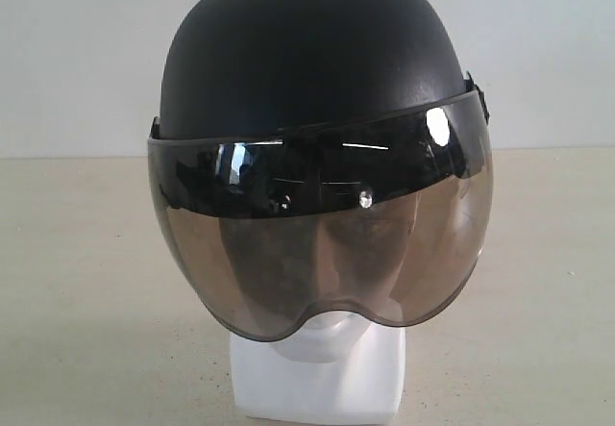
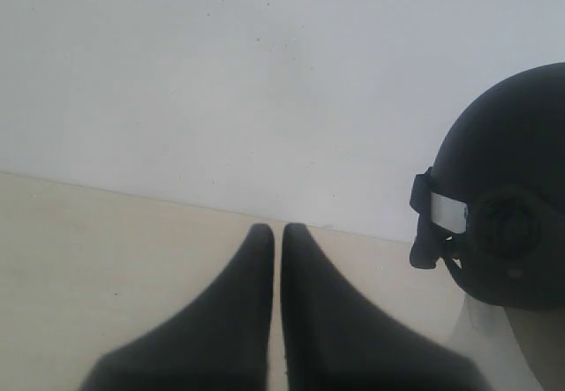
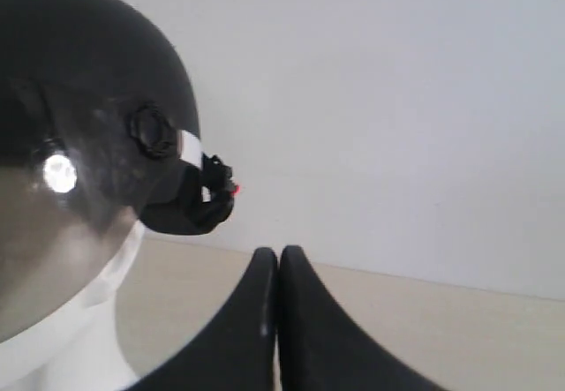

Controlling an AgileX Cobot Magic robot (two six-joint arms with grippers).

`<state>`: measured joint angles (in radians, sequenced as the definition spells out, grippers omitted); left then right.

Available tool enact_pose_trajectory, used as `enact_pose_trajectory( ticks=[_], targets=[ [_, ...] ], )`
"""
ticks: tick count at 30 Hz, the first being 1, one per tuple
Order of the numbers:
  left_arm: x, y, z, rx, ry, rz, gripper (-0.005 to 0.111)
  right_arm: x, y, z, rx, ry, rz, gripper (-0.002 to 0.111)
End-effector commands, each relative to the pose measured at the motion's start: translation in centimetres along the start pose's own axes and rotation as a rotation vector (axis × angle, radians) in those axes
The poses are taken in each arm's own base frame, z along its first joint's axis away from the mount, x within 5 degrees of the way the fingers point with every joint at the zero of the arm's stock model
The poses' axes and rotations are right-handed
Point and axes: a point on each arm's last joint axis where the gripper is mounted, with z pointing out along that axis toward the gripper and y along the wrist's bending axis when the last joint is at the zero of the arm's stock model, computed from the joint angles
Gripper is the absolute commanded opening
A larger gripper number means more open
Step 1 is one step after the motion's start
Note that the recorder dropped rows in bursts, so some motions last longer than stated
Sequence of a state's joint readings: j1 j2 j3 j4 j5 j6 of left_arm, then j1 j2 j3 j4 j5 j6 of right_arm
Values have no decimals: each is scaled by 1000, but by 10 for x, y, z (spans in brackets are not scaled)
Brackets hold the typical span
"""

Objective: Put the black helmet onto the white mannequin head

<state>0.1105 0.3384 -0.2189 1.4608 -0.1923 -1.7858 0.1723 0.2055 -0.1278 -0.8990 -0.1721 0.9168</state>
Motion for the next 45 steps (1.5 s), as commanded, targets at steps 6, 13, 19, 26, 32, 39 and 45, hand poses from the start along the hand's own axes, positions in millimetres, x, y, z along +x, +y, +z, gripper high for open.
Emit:
enact_pose_trajectory(
  ticks=[6, 13, 19, 26, 32, 39, 45],
  targets=[
    [0, 0, -1, 1, -4, 2, 4, -1, -2, -2, 33, -28, -85, 0],
    [0, 0, -1, 1, -4, 2, 4, 15, -16, -3, 181, 16, 45, 0],
    [0, 0, -1, 1, -4, 2, 4, 24, -14, -14, 180, 54, 19, 0],
    [0, 0, -1, 1, -4, 2, 4, 46, -17, -23, 261, 118, 16, 0],
    [0, 0, -1, 1, -4, 2, 4, 61, -17, -26, 279, 278, 34, 0],
    [0, 0, -1, 1, -4, 2, 4, 68, -16, -29, 282, 356, 91, 0],
    [0, 0, -1, 1, -4, 2, 4, 68, -16, -29, 282, 356, 91, 0]
  ],
)
